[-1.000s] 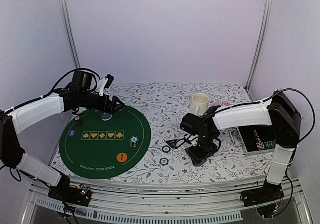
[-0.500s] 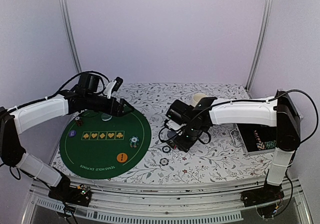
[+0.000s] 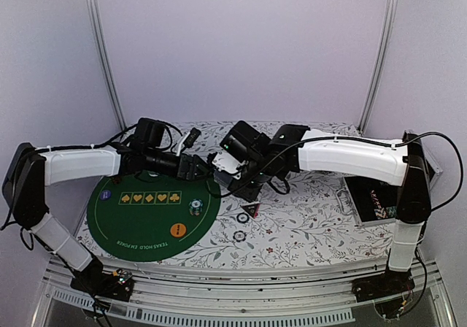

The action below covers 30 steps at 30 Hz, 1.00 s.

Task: Distribute texas hold em gaming equipment
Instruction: Pick up the poker card from the face-down deck piles.

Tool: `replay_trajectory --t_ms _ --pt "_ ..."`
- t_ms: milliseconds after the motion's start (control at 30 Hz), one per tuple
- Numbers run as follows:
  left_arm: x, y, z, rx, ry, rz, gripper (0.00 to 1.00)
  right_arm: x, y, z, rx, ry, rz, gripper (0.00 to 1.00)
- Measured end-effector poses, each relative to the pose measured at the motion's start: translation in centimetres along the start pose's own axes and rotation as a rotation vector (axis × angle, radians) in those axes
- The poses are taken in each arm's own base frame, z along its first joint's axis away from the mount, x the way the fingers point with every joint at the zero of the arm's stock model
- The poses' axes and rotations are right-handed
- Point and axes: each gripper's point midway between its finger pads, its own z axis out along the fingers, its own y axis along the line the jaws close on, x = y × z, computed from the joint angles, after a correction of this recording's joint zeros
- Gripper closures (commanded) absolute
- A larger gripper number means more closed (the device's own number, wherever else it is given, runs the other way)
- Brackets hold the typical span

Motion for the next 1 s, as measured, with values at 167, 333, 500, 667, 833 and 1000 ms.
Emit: replay_trajectory --t_ms 167,333,500,667,833,1000 --pt "-0.3 -0.6 0.1 0.035 -0.007 0.008 0.02 0.3 0.1 0.5 0.005 0.018 -0.031 0.54" --pt "-0.3 -0.5 0.0 0.036 -0.008 0.014 0.10 0.3 0.0 0.5 0.008 0.018 -0.036 0.54" --pt "-0.9 0.5 -0.9 0.011 -0.028 0.001 0.16 0.0 0.0 0.6 0.010 0.001 -0.038 0.54" --pt "-2.3 0.2 -2.6 0.002 -0.079 0.028 0.06 -0.2 0.1 0.7 0.017 -0.006 -0.047 0.55" --pt "-2.9 -1.2 -3.3 0.041 -0.120 0.054 0.02 -0.5 0.0 0.6 0.027 -0.017 -0.047 0.55" --pt "-1.6 -0.9 -1.9 0.059 -0.076 0.021 0.08 -0.7 -0.1 0.6 0.030 -0.027 -0.047 0.55"
